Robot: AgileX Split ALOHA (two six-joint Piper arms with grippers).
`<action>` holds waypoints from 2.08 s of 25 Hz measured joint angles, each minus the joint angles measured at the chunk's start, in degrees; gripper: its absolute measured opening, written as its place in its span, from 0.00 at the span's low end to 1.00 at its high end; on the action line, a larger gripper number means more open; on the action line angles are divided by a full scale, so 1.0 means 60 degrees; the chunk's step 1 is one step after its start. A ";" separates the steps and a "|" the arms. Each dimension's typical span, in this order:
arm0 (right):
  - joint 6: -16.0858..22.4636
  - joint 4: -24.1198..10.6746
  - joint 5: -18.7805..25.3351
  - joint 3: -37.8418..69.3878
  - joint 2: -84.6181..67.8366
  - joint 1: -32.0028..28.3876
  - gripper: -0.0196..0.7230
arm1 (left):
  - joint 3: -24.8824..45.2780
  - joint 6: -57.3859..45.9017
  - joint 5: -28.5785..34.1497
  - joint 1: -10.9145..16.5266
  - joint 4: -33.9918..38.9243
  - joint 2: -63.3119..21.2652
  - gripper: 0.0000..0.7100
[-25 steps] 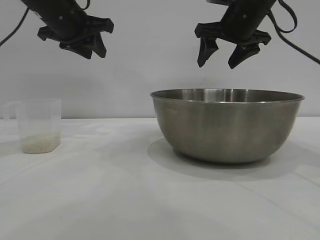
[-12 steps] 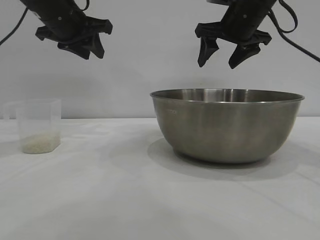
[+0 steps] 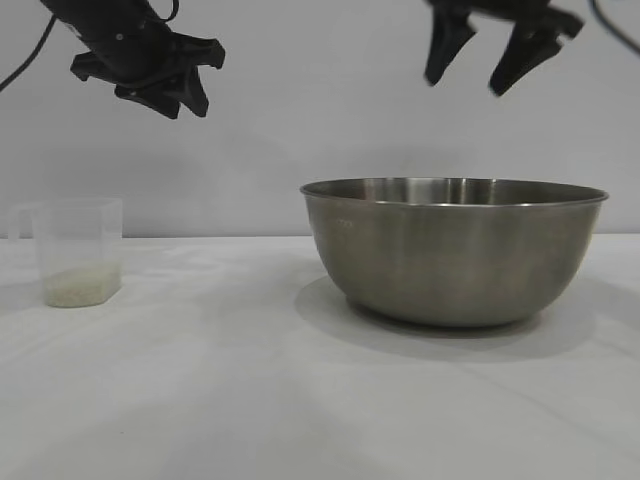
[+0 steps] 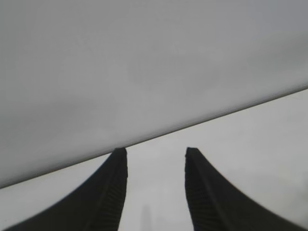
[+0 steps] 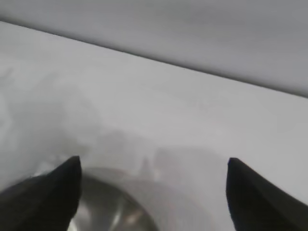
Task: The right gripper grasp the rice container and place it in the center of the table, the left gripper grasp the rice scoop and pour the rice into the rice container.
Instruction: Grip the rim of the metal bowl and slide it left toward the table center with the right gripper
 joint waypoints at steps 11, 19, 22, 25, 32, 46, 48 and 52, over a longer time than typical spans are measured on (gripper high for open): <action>0.0529 -0.0460 0.3518 0.0000 -0.0266 -0.0776 0.79 | 0.0000 0.0018 0.0000 0.0000 0.0000 0.0000 0.34; 0.0534 -0.0460 0.3515 0.0814 0.0407 -0.0782 0.79 | 0.0000 0.0018 0.0000 0.0000 0.0000 0.0000 0.34; 0.0534 -0.0442 0.3324 0.1023 0.0818 -0.0782 0.79 | 0.0000 0.0018 0.0000 0.0000 0.0000 0.0000 0.34; 0.0452 -0.0281 0.3157 0.1046 0.1072 -0.0782 0.71 | 0.0000 0.0018 0.0000 0.0000 0.0000 0.0000 0.34; 0.0326 -0.0169 0.2938 0.1046 0.1648 -0.0545 0.64 | 0.0000 0.0018 0.0000 0.0000 0.0000 0.0000 0.34; 0.0282 -0.0004 0.2730 0.1046 0.1892 -0.0431 0.03 | 0.0000 0.0018 0.0000 0.0000 0.0016 0.0000 0.34; 0.0282 0.0177 0.2640 0.1046 0.1892 -0.0431 0.03 | 0.0000 0.0018 0.0000 0.0000 0.0016 0.0000 0.34; 0.0265 0.0537 0.2523 0.1046 0.1913 -0.0398 0.03 | 0.0000 0.0018 0.0000 0.0000 0.0016 0.0000 0.34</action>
